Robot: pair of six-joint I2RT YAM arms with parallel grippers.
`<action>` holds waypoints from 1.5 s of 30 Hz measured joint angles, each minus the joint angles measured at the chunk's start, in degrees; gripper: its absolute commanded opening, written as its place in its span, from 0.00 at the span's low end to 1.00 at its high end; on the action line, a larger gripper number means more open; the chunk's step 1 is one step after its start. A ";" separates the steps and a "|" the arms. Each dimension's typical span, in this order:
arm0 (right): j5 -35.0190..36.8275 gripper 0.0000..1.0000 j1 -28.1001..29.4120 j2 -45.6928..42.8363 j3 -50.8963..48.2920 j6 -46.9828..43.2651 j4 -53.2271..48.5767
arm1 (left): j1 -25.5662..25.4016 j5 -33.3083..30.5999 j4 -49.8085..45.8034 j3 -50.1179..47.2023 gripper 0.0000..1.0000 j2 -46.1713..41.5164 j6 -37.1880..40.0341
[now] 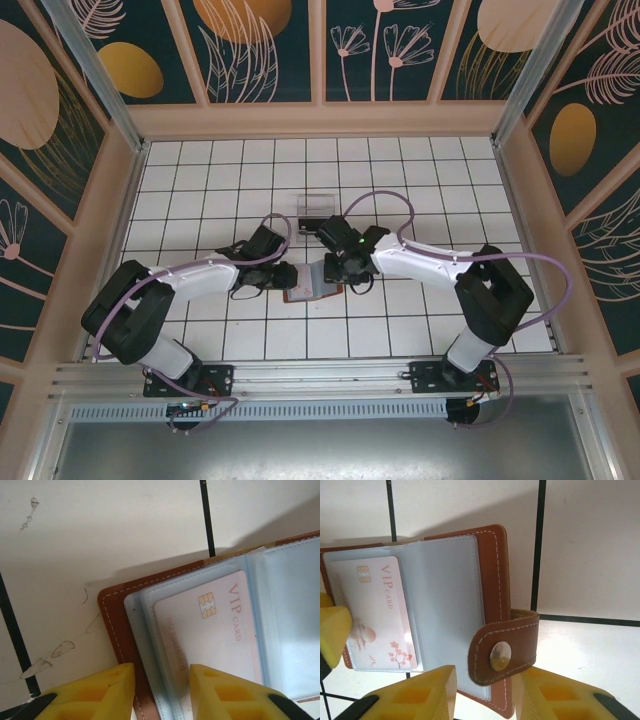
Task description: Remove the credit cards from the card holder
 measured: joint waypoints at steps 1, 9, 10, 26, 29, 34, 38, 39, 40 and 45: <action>0.04 0.36 0.00 0.00 0.72 -0.02 -0.50 | 0.00 0.00 0.13 -0.11 0.35 0.00 0.02; -0.15 0.36 0.04 -0.02 6.08 -0.44 -2.36 | 0.00 -0.02 0.48 -0.37 0.34 0.00 0.02; -0.52 0.36 0.04 -0.02 6.45 -0.46 -2.29 | 0.00 0.00 0.55 -0.39 0.34 0.00 0.02; -11.54 0.29 0.02 11.19 11.06 -1.55 7.32 | 0.00 -0.02 0.76 -0.59 0.31 0.00 0.02; -12.35 0.26 -0.11 12.96 11.04 -1.51 8.66 | 0.00 -0.15 0.72 -0.59 0.30 0.00 0.02; -14.82 0.25 -1.46 13.20 8.90 -1.40 12.70 | 0.02 -0.24 0.79 -0.68 0.30 -0.02 -0.17; -16.52 0.25 -2.25 13.27 6.64 -1.25 15.63 | 0.00 -0.24 0.79 -0.68 0.30 -0.04 -0.17; -16.81 0.25 -2.34 13.31 6.34 -1.22 16.09 | 0.00 -0.26 0.76 -0.68 0.30 -0.04 -0.17; -17.03 0.25 -2.36 13.35 5.99 -1.20 16.68 | 0.00 -0.26 0.74 -0.68 0.30 -0.04 -0.17; -17.64 0.27 -2.62 13.35 4.66 -0.92 18.45 | 0.00 -0.33 0.74 -0.68 0.30 -0.04 -0.17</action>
